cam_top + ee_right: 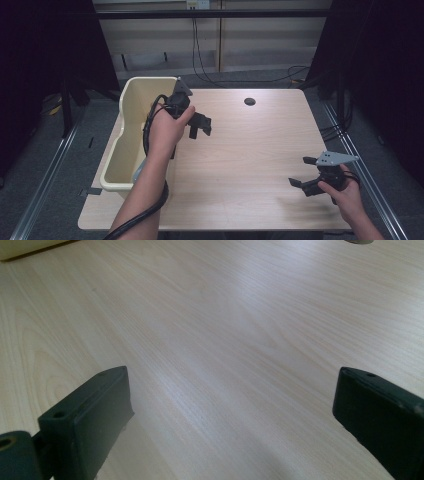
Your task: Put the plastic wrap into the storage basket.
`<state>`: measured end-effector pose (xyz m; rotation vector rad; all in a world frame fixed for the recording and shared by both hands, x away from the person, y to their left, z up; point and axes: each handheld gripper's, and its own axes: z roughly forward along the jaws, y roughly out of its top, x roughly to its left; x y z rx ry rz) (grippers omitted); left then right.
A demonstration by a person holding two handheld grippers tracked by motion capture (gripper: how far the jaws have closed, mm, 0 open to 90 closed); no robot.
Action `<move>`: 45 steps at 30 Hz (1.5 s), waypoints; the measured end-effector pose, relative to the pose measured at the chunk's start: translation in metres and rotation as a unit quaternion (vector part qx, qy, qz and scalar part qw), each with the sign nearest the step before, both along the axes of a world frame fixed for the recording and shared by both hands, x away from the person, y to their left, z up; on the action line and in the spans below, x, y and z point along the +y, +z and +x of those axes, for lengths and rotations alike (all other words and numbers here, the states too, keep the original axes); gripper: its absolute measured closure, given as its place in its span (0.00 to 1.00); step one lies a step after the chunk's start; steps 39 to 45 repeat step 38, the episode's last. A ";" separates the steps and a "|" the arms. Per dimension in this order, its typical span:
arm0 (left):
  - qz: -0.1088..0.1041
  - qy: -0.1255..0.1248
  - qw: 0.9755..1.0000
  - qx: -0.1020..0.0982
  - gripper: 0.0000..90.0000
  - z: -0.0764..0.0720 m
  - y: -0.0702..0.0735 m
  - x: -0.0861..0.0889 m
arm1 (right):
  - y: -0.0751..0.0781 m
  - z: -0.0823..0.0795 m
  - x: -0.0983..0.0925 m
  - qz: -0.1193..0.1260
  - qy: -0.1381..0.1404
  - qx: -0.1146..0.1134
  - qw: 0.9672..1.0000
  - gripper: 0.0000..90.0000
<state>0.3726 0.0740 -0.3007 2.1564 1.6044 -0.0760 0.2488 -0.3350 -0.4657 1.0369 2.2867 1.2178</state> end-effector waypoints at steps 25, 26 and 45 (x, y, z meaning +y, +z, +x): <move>-0.014 -0.051 0.999 0.003 0.05 -0.005 -0.051 -0.048 | -0.005 0.001 0.004 -0.012 0.006 0.004 1.000 0.02; -0.015 -0.049 0.999 0.005 0.05 -0.006 -0.054 -0.050 | -0.005 0.000 0.004 -0.013 0.006 0.004 1.000 0.02; -0.012 -0.080 0.997 -0.006 0.05 -0.013 -0.084 -0.065 | -0.012 0.002 0.009 -0.031 0.009 0.010 0.999 0.02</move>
